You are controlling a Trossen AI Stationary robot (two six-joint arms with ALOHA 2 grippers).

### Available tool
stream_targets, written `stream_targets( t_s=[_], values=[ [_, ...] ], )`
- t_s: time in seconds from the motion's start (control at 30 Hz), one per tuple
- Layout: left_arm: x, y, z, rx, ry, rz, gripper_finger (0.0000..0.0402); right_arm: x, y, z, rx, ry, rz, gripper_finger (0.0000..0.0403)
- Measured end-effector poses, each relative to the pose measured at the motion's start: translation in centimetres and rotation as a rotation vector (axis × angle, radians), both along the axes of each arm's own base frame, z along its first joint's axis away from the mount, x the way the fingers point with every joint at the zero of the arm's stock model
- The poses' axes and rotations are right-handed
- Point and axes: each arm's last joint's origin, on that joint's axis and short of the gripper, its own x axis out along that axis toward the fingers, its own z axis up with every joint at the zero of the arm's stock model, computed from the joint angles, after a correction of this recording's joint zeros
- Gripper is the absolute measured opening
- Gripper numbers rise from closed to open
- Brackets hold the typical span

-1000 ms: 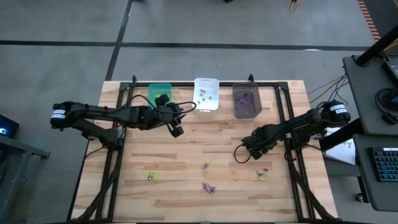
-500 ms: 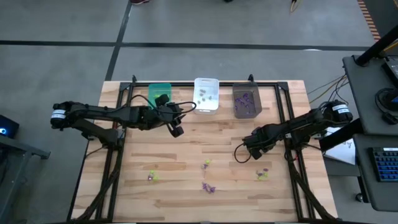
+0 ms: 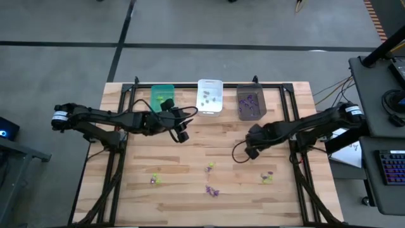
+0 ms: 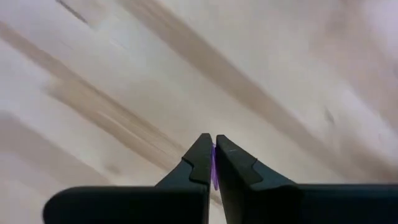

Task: Sort Halloween decoration
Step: Put the purple witch hat toy into the gray bin

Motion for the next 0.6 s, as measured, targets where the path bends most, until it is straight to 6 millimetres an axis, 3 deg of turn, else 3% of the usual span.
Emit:
stream_targets(
  t_s=[0.3, 0.43, 0.6],
  values=[
    [0.1, -1.0, 0.0, -0.014, -0.043, -0.028, 0.0103, 4.1, -2.3, 5.4, -0.179, -0.22, 0.126, 0.0009],
    [0.2, -1.5, 0.0, -0.015, -0.047, -0.046, 0.0103, 5.4, -5.0, 8.0, -0.267, -0.264, 0.146, 0.0009],
    [0.1, -1.9, 0.0, -0.016, -0.046, -0.063, 0.0103, 6.1, -9.9, 10.0, -0.347, -0.25, 0.135, 0.0009]
  ],
)
